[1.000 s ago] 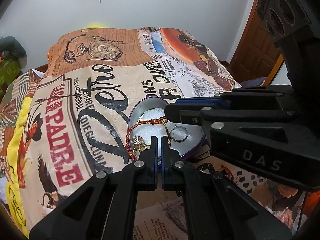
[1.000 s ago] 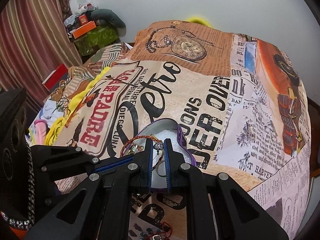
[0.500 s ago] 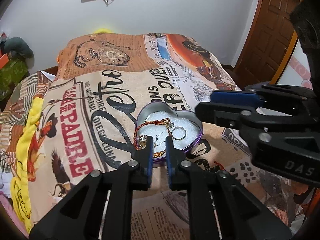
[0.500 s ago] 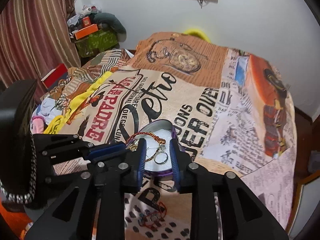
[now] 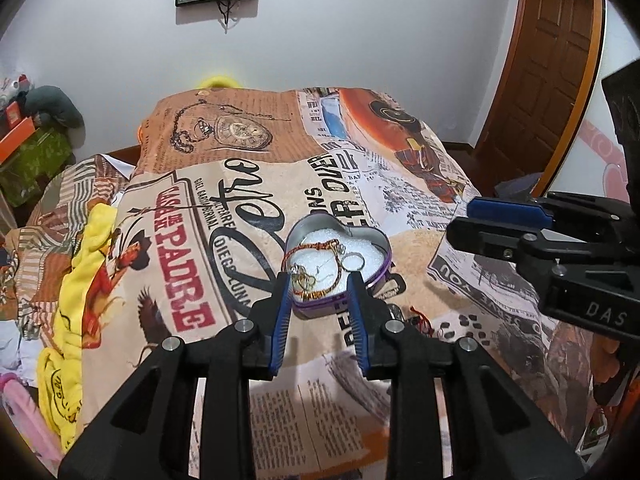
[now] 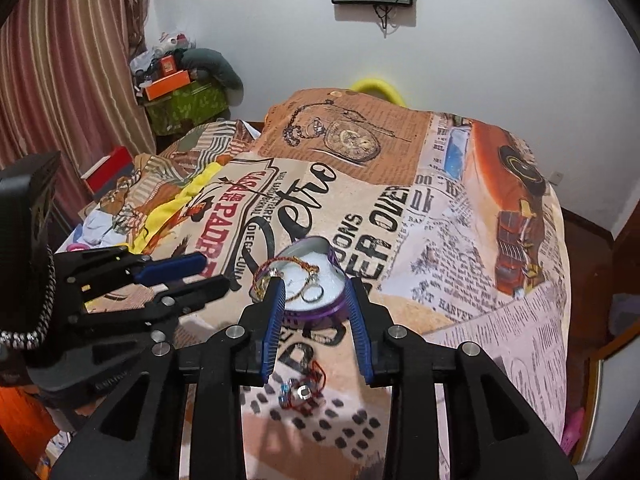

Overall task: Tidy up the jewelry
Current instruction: 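Move both tools back to the remaining jewelry on the bed cover, then grasp a red-and-blue beaded bracelet with the left tool while the right tool grasps a silver earring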

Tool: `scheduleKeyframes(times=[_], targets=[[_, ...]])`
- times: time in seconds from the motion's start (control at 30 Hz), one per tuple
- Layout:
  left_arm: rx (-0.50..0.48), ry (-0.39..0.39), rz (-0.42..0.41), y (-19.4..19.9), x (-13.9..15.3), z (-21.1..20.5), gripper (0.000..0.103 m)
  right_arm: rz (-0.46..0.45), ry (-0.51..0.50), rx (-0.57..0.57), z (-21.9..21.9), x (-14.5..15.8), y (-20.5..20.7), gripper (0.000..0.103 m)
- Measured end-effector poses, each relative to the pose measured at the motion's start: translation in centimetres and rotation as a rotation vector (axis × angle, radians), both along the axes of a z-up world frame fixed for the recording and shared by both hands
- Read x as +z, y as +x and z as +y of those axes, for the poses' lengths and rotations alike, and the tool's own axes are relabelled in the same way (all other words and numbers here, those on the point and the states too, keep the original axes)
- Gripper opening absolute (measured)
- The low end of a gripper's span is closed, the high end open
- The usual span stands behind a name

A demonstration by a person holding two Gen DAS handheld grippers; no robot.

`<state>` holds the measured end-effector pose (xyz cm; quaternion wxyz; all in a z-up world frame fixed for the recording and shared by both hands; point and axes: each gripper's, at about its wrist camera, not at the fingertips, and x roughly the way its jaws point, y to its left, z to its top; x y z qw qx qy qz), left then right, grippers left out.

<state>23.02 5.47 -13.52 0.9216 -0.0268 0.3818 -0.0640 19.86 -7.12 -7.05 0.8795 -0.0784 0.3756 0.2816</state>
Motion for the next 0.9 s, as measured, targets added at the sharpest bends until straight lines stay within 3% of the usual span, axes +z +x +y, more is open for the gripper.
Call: scheduleKeyframes(times=[0.6, 0.9], targets=[[-0.102, -0.005, 0.145, -0.8, -5.2, -4.0, 0.028, 0.114, -0.068, -0.038, -3.6, -5.3, -2.0, 0.029], [-0.147, -0.06, 0.152, -0.1, -5.7, -6.1, 0.028, 0.161, -0.041, -0.065, -5.8, -6.5, -2.0, 0.029]])
